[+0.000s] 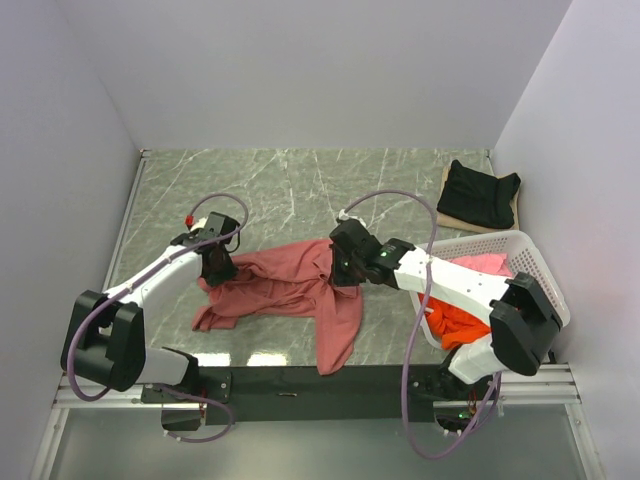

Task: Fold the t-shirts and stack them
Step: Flatten the tshirt out

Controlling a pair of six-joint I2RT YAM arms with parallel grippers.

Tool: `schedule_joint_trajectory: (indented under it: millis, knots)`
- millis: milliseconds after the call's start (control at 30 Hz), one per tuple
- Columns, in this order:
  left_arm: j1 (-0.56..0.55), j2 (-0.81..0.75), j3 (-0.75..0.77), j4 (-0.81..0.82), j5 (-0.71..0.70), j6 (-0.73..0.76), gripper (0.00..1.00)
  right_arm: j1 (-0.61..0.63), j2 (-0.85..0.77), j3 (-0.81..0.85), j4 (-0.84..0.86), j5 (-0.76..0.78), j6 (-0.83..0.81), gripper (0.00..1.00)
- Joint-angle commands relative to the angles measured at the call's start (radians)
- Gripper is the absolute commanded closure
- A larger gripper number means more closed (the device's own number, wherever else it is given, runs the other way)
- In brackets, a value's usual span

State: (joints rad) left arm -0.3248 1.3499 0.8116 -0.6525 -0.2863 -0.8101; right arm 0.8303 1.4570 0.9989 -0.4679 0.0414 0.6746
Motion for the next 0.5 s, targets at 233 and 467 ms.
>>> schedule_joint_trajectory:
  millis: [233, 467]
  knots:
    - [0.0, -0.054, 0.08, -0.048, -0.051, 0.035, 0.8, -0.028, -0.099, 0.024, -0.086, 0.063, -0.001, 1.0]
    - [0.0, -0.098, 0.09, -0.091, -0.027, 0.049, 0.74, -0.074, -0.119, 0.018, -0.11, 0.041, -0.036, 0.99]
